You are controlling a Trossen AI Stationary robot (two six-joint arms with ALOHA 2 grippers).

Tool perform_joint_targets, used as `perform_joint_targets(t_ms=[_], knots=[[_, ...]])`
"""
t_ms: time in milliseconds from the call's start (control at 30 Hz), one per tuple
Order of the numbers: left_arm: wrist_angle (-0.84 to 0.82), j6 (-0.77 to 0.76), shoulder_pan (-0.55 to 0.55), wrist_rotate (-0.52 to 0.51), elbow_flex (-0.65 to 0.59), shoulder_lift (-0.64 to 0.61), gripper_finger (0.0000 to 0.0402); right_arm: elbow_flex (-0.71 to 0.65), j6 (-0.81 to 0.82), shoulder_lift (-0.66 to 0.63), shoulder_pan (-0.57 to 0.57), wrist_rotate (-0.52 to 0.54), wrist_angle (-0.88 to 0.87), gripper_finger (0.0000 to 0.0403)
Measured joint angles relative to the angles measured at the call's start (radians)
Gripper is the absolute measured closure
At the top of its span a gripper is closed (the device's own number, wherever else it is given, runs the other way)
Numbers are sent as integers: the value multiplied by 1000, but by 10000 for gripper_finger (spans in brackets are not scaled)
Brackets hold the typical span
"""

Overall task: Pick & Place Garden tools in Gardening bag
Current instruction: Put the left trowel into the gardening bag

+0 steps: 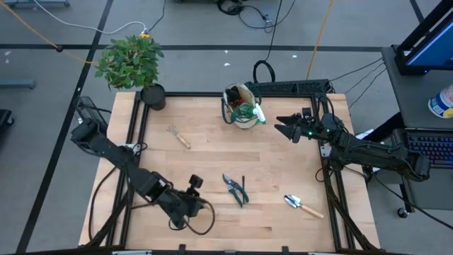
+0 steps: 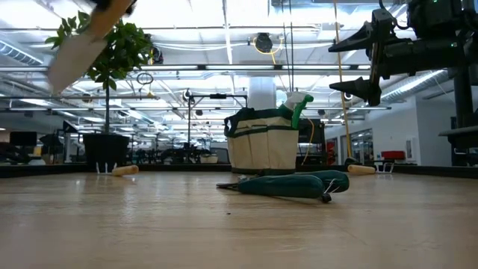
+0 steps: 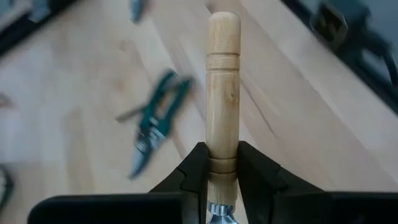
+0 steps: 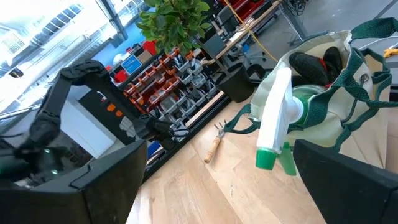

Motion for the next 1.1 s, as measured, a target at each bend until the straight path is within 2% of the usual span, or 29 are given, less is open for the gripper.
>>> perform_joint_targets(t_ms=[300,500,733,1000,1100], knots=[[24,5,73,-3,181,-1,338,0,0,0,0,0,0,9],[143,25,129,-20,257,-2,338,0,0,0,0,0,0,9],[354,93,226,-20,272,-2,338,0,0,0,0,0,0,9],[499,154,384,-18,272,-2,338,0,0,0,0,0,0,9],[573,178,457,21,272,-2,338,0,0,0,0,0,0,9]])
